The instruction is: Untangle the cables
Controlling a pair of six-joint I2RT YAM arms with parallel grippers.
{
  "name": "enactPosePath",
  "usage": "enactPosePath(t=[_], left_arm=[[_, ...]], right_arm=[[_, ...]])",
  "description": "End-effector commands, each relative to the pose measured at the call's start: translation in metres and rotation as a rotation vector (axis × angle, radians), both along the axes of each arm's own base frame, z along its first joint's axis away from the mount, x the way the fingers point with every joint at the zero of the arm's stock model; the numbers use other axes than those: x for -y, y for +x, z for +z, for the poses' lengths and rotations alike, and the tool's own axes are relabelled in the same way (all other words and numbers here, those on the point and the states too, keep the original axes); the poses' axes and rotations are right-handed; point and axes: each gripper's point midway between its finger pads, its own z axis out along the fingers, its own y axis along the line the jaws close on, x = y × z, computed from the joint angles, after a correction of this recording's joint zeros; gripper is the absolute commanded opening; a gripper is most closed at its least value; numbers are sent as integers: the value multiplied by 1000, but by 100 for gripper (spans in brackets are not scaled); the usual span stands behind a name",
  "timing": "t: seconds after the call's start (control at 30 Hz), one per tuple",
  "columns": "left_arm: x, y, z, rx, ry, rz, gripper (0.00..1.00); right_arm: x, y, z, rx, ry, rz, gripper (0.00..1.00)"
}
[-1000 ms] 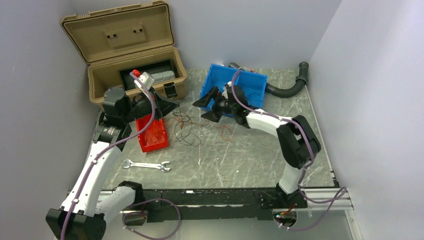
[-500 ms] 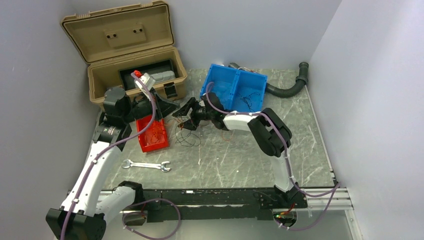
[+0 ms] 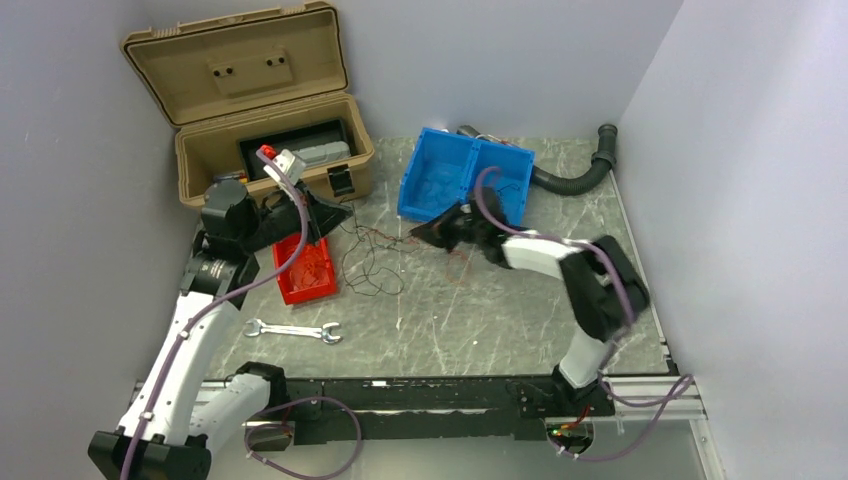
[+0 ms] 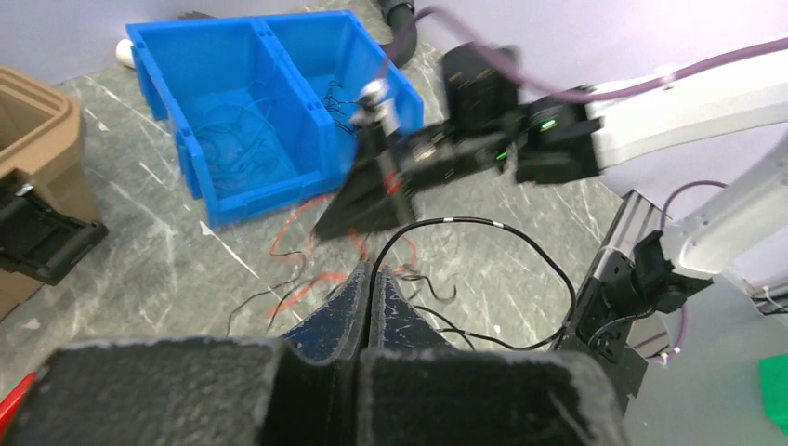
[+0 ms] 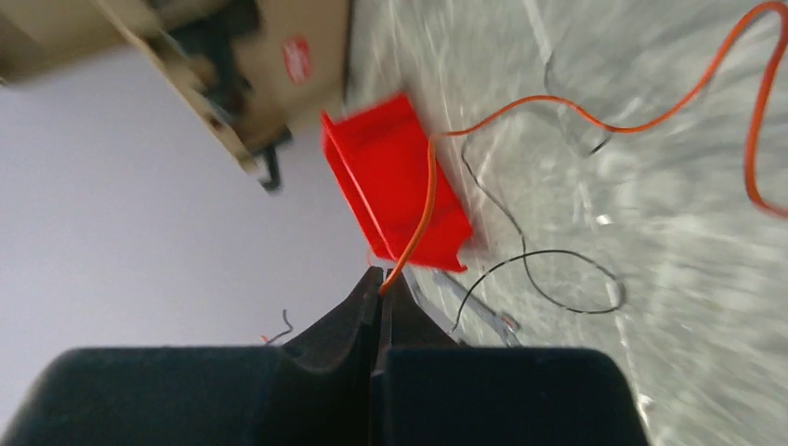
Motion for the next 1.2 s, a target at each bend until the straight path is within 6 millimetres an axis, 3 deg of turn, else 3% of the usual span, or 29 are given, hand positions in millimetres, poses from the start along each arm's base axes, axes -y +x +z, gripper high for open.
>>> enactPosePath(t=[0.0, 0.2, 0.33, 0.43, 0.5, 0.6, 0.73, 0.9, 1.0, 1.1, 1.13, 1.17], left_arm=[[-9, 9, 8, 34, 15, 72, 0], [-23, 30, -20, -93, 54, 200, 0], [-27, 38, -38, -171, 62, 221, 0], [-26, 41, -47, -207, 54, 222, 0], [-32, 46, -55, -240, 69, 274, 0], [-47, 52, -60, -269, 94, 362, 0], [-26, 43, -45, -220, 27, 224, 0], [-12, 40, -37, -224, -18, 132, 0], [-20, 47, -42, -244, 13, 193, 0], [-34, 54, -42, -254, 30, 302, 0], [-35, 55, -37, -238, 27, 307, 0], [-33, 54, -32, -222, 18, 295, 0]], right_arm=[[94, 16, 37, 118, -113, -215, 0], [243, -5, 43, 146, -348, -479, 0], [348, -32, 44, 115, -535, -724, 0], [395, -52, 51, 103, -688, -855, 0], [415, -64, 57, 80, -760, -933, 0], [428, -77, 60, 65, -790, -1029, 0], [406, -64, 70, 198, -776, -893, 0], [400, -73, 80, 217, -966, -827, 0], [409, -87, 88, 228, -1068, -871, 0], [421, -98, 83, 180, -1143, -895, 0], [419, -96, 82, 190, -1150, -862, 6], [415, -93, 78, 191, -1150, -820, 30]])
